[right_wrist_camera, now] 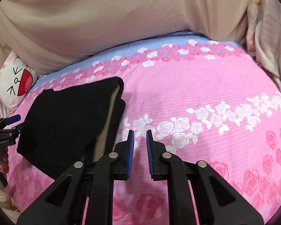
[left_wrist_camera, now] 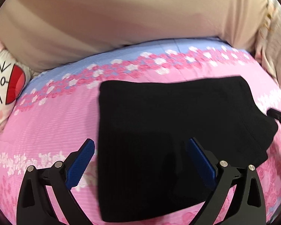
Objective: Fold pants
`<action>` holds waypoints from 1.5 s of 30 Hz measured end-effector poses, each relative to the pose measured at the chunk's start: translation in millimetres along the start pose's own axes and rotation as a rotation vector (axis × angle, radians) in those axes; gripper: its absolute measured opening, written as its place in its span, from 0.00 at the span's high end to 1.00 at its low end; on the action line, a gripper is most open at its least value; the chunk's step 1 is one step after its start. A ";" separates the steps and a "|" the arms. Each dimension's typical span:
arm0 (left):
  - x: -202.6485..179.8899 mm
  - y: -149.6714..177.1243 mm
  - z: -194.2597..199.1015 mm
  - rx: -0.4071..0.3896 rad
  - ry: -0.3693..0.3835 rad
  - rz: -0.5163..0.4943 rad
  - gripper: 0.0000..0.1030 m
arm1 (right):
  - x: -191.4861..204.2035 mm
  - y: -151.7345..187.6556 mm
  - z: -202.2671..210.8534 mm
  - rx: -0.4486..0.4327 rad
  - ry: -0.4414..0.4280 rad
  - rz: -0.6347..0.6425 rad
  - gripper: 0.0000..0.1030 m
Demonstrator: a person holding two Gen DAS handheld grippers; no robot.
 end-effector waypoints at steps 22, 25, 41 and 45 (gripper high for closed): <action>-27.8 4.0 -16.5 0.046 -0.219 -0.106 0.05 | 79.9 -15.6 -25.5 0.091 -0.457 0.222 0.47; -29.0 2.0 -18.9 0.051 -0.223 -0.104 0.05 | 90.1 -17.7 -30.6 0.105 -0.470 0.269 0.48; -32.7 -6.1 -15.8 0.022 -0.243 -0.153 0.05 | 22.5 -28.5 -7.7 0.031 -0.364 0.029 0.92; -9.4 -13.3 1.2 -0.019 -0.274 -0.119 0.05 | 37.7 -45.5 46.7 -0.077 -0.381 0.029 0.90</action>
Point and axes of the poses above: each gripper's, at about its wrist camera, not at the fingertips, and z roughly against the way its jaws point, x to its left, y to its underside, the point moved 10 cm from there along -z, roughly the way its jaws point, and after that the axes turned 3 degrees about z, right-handed, at the moved point
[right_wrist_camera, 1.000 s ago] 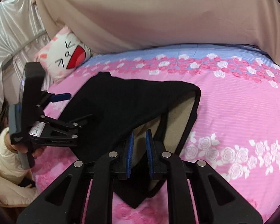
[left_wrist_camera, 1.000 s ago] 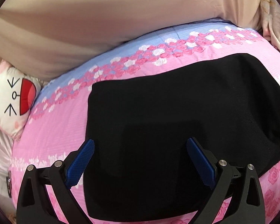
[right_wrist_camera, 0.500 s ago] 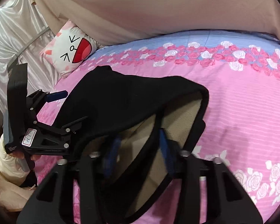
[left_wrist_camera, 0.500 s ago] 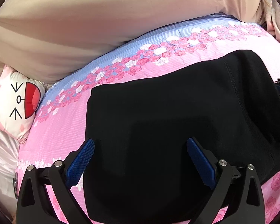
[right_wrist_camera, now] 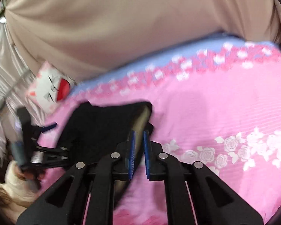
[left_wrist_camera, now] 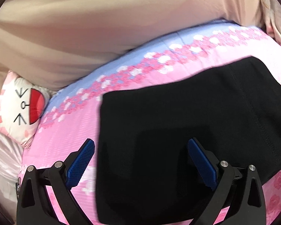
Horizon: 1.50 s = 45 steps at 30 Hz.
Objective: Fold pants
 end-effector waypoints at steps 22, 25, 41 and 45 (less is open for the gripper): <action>143.3 39.0 -10.0 -0.029 -0.050 0.228 0.05 | 157.6 -16.2 -118.8 0.157 -0.061 0.130 0.93; 134.8 44.3 -10.4 -0.027 -0.017 0.223 0.05 | 193.1 -6.7 -192.3 0.273 -0.062 0.203 0.92; 148.0 58.3 -6.6 -0.052 0.063 0.231 0.05 | 22.3 19.1 -142.9 0.123 0.249 -0.127 1.00; 111.2 42.9 -5.3 -0.068 0.107 0.177 0.05 | 15.4 10.0 -85.9 -0.003 0.260 -0.244 0.93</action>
Point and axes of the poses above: each gripper's, at about its wrist camera, not at the fingertips, and z roughly against the way its jaws point, x to its left, y to its underside, the point moved 10 cm from there along -z, roughly the way its jaws point, and after that the axes turned 3 degrees about z, right-handed, at the moved point
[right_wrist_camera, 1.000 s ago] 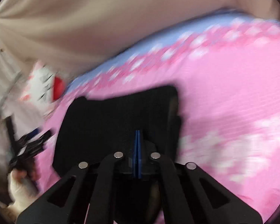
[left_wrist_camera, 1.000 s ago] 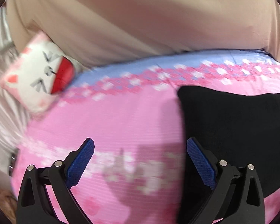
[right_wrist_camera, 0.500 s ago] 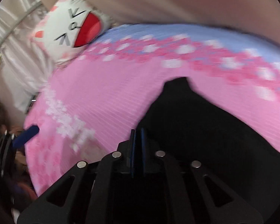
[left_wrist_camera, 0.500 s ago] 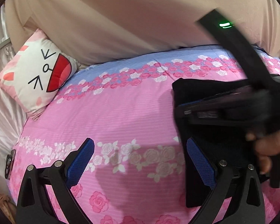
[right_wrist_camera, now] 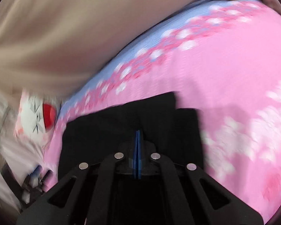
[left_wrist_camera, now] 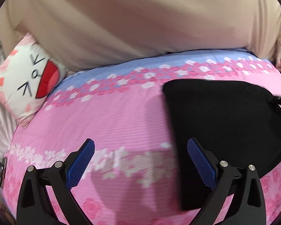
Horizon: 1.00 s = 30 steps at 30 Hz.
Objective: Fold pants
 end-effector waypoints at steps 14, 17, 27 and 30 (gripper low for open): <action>-57.7 5.7 -10.2 0.047 0.006 -0.076 0.05 | 3.9 15.4 20.3 -0.008 0.066 0.136 0.64; -59.9 7.6 -11.6 0.057 0.003 -0.070 0.05 | -10.2 32.8 27.4 0.010 0.046 0.095 0.35; -63.0 9.8 -14.4 0.074 -0.018 -0.072 0.05 | -5.4 67.7 21.1 0.084 -0.056 0.072 0.35; -61.1 10.8 -14.5 0.078 -0.018 -0.067 0.05 | -0.9 66.6 20.5 0.068 -0.064 0.085 0.46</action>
Point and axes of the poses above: each gripper's, at about its wrist camera, not at the fingertips, and z roughly against the way its jaws point, x to its left, y to its underside, the point moved 10 cm from there along -z, roughly the way its jaws point, and after that the axes turned 3 degrees about z, right-handed, at the moved point
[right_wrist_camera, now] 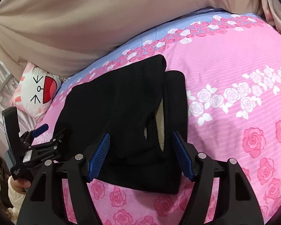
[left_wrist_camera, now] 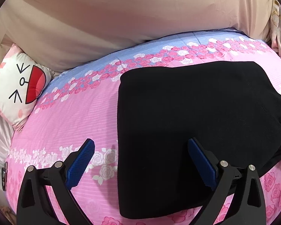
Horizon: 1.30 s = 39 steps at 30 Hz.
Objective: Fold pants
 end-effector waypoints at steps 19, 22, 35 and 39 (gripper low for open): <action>63.2 17.2 27.4 -0.014 0.007 0.131 0.05 | -36.1 21.0 62.7 -0.067 0.073 -0.043 0.44; 76.6 31.4 28.3 0.018 0.035 0.172 0.05 | -44.7 28.6 63.6 -0.052 0.027 -0.129 0.37; 6.8 40.2 8.5 0.110 0.322 0.196 0.05 | -19.0 31.7 24.8 0.033 -0.096 -0.185 0.24; -10.1 41.1 -8.1 0.181 0.406 0.240 0.05 | -15.6 29.8 13.3 0.048 -0.197 -0.291 0.12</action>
Point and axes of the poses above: each gripper's, at about its wrist camera, not at the fingertips, and z roughly against the way its jaws point, x to its left, y to its underside, the point moved 10 cm from there along -z, roughly the way its jaws point, and after that the axes turned 3 degrees about z, right-handed, at the moved point
